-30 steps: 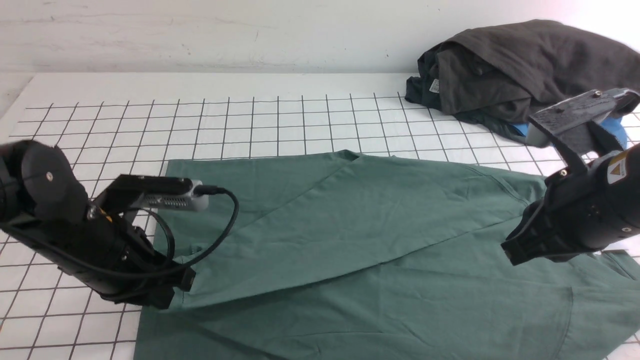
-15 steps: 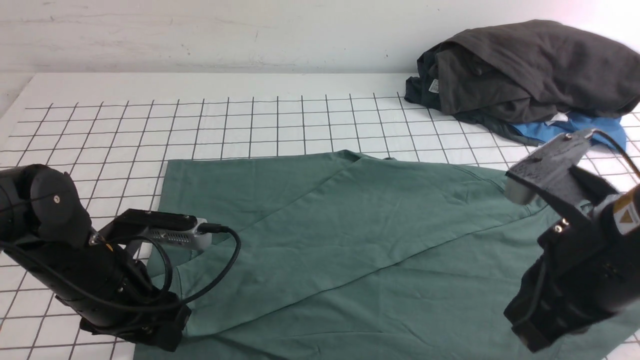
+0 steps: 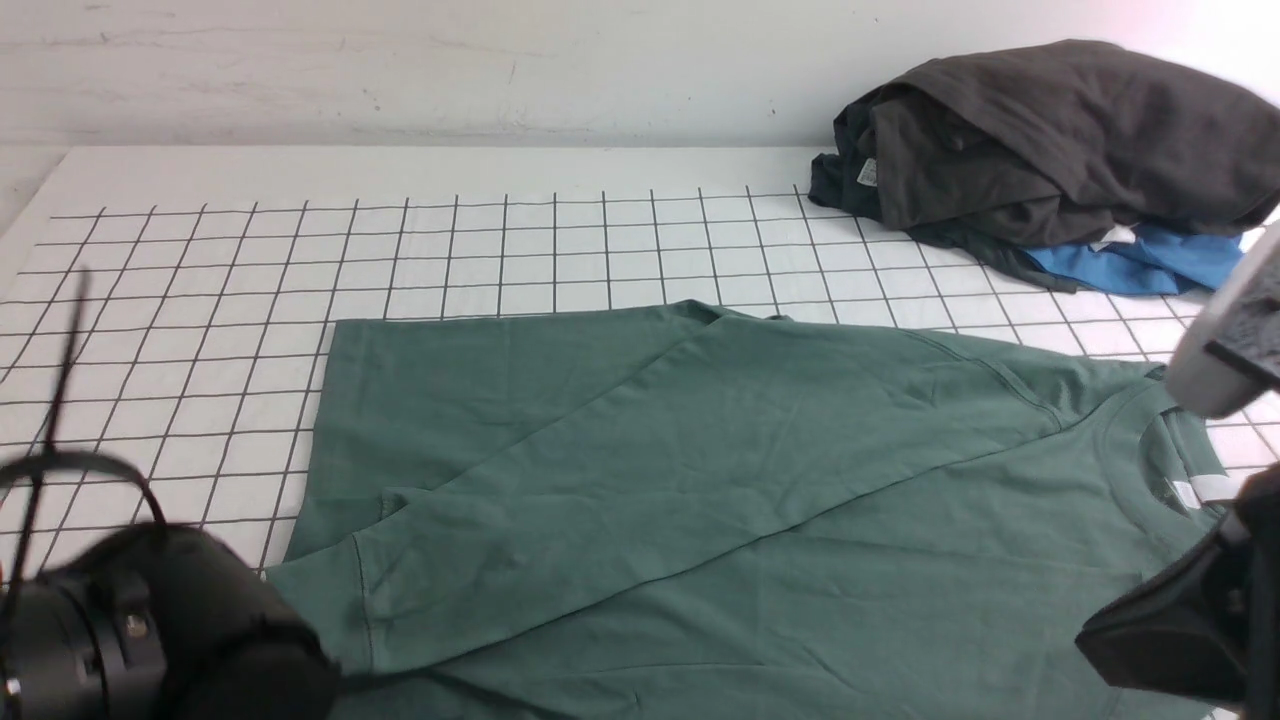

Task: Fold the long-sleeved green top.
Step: Use both arms simultaneously to clamp the lower edge of the clothing fabric

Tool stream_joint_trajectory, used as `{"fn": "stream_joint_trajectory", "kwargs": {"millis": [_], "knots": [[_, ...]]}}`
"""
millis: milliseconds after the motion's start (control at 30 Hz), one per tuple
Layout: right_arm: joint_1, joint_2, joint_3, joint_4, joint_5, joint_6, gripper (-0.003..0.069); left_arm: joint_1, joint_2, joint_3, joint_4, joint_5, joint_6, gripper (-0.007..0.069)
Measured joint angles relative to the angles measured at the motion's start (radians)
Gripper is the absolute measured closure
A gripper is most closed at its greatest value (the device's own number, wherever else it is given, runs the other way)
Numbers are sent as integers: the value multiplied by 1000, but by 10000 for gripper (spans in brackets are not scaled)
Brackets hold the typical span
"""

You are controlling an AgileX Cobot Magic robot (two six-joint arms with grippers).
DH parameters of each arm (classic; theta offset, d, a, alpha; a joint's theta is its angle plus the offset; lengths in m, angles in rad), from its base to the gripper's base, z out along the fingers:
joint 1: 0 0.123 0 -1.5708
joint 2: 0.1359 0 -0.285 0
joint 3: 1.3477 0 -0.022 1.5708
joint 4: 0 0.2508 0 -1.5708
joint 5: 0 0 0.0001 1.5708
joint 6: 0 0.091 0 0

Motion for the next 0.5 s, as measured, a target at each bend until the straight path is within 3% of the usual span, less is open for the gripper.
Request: {"fn": "stream_joint_trajectory", "kwargs": {"millis": [133, 300, 500], "knots": [[0, -29, 0, 0, 4, 1, 673, -73, -1, 91, 33, -134, -1, 232], [0, -32, 30, -1, 4, 2, 673, -82, -1, 118, 63, -222, -7, 232], [0, -32, 108, -1, 3, 2, 673, -82, -3, 118, 160, -268, -103, 232]]}}
